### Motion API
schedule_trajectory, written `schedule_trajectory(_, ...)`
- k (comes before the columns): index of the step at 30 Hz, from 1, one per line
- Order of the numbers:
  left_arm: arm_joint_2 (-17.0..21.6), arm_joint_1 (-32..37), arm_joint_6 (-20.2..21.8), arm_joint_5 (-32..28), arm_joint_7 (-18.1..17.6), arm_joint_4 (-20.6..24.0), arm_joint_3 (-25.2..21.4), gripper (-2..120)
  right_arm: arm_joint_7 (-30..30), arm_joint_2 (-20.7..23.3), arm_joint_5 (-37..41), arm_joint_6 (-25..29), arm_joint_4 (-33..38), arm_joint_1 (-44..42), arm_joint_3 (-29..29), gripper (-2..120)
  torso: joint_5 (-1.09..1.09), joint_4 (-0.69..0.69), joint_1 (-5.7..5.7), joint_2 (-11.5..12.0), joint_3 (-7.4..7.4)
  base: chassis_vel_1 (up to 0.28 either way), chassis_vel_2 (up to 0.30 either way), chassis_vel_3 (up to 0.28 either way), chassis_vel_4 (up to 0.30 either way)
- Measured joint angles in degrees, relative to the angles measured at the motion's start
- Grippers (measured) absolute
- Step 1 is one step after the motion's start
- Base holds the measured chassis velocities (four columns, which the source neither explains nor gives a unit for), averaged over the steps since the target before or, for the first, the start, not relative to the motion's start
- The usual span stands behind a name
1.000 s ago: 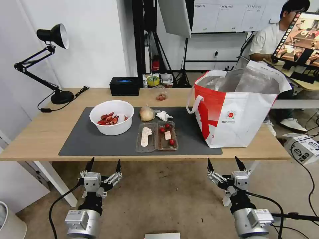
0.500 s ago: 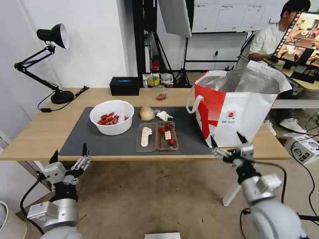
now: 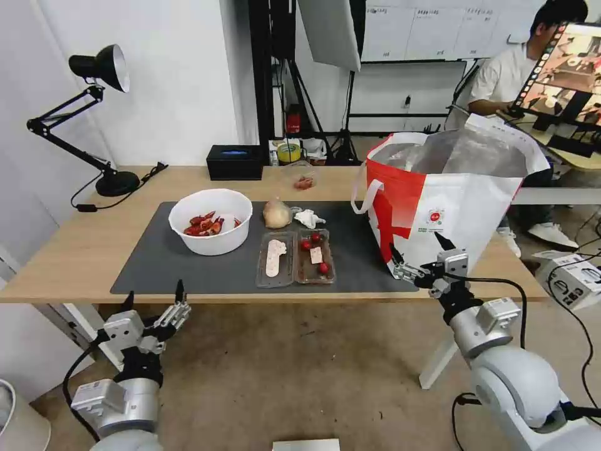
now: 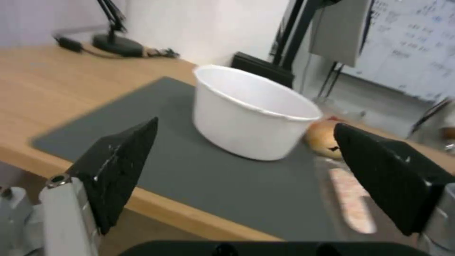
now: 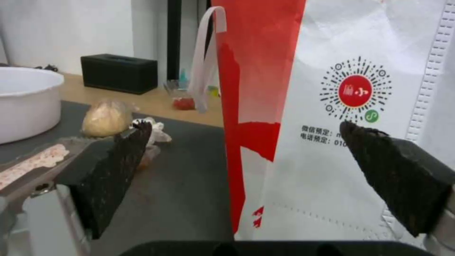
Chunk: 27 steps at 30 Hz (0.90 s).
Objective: Pick up the trash from the table and place it into the takeout bag.
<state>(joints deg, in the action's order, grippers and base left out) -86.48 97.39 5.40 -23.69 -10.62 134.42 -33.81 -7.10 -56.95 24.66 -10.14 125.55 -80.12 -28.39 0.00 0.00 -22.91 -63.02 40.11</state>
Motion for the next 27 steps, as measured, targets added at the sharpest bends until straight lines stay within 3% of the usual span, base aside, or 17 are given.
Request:
schedule_trajectory(3, 1.60, -2.61, 0.19, -7.87, -5.98, 0.36, 4.73, 100, 0.01, 0.54, 0.01, -0.04, 0.22, -0.16, -0.01, 100, -0.01, 0.00, 0.00, 0.00, 0.00, 0.000, 0.000, 0.000, 0.000)
schedule_trajectory(4, 1.60, -2.61, 0.19, -7.87, -5.98, 0.36, 4.73, 100, 0.01, 0.54, 0.01, -0.04, 0.22, -0.16, -0.01, 100, -0.01, 0.00, 0.00, 0.00, 0.00, 0.000, 0.000, 0.000, 0.000)
schedule_trajectory(5, 1.76, -4.47, 0.05, -12.19, -9.33, 0.41, 7.19, 100, 0.15, 0.52, -0.02, -0.05, 0.24, -0.29, 0.01, 100, 0.00, 0.00, 0.00, 0.00, 0.00, 0.000, 0.000, 0.000, 0.000)
schedule_trajectory(7, 1.27, -6.75, -0.61, -17.95, -12.33, 0.13, 10.32, 100, 0.24, 0.04, -0.15, -0.06, 0.22, -0.45, 0.37, 100, 0.00, -0.01, -0.01, 0.00, 0.00, 0.000, 0.000, 0.000, 0.000)
schedule_trajectory(19, -0.23, -10.86, -4.65, -29.98, -15.11, -3.16, 19.57, 100, 0.24, -1.43, -0.89, 0.20, 0.27, -2.24, 0.02, 100, 0.00, 0.00, -0.01, -0.01, 0.00, 0.000, 0.000, 0.000, 0.000)
schedule_trajectory(27, -2.96, -11.37, -6.47, -30.55, -15.53, -5.41, 25.00, 100, 0.36, -2.46, -1.42, 0.37, 0.02, -2.65, -0.23, 100, 0.00, 0.00, 0.00, -0.01, 0.00, 0.000, 0.000, 0.000, 0.000)
